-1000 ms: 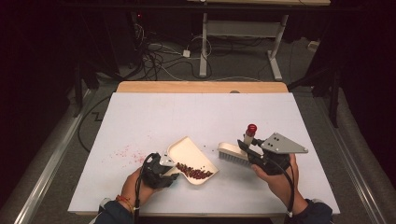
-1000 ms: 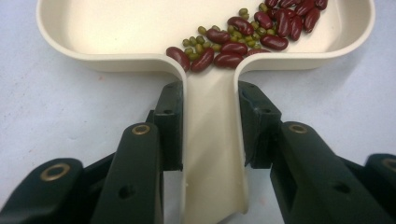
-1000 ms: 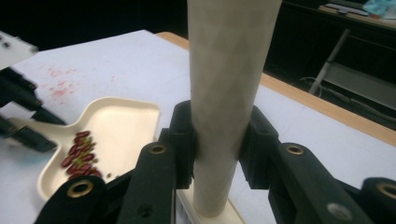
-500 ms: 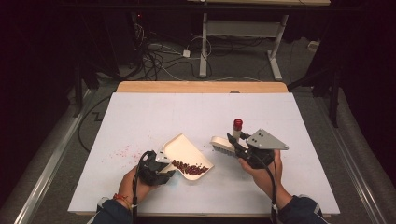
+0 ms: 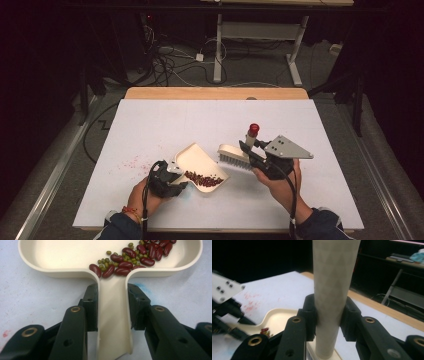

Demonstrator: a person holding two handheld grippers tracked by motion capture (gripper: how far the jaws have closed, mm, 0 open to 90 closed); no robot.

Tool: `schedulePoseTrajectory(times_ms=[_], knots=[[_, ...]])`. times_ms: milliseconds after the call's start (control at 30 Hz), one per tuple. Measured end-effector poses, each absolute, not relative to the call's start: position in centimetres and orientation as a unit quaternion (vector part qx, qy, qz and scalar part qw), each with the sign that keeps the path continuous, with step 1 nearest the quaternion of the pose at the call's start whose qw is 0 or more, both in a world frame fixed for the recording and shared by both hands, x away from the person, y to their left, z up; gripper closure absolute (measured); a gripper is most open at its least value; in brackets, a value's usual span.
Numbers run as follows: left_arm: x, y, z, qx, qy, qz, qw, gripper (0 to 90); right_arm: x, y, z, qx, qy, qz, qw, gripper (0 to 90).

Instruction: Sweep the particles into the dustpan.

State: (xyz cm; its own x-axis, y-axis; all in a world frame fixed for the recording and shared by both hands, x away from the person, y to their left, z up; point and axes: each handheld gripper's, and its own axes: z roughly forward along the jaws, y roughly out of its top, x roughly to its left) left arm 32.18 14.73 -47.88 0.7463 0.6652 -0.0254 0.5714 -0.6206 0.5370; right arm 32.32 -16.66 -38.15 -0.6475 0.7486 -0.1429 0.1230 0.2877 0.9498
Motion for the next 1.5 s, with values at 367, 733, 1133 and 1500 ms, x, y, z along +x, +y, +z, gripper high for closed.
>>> schedulePoseTrajectory(times_ms=[367, 733, 1133, 1500], knots=[[32.5, 15.4, -47.8, 0.892, 0.354, 0.086, 0.268, 63.5, 35.8, -15.2, -40.2, 0.324, 0.732, 0.497, 0.334, 70.2], [32.7, 15.1, -47.9, 0.89, 0.359, 0.092, 0.265, 63.5, 32.9, -11.8, -39.9, 0.286, 0.767, 0.509, 0.267, 70.2], [32.7, 15.0, -47.8, 0.891, 0.359, 0.094, 0.263, 63.5, 32.6, -13.8, -38.3, 0.291, 0.742, 0.521, 0.306, 70.1], [31.8, 15.3, -47.0, 0.895, 0.358, 0.09, 0.253, 63.5, 33.5, -13.2, -40.1, 0.289, 0.763, 0.469, 0.338, 70.1]])
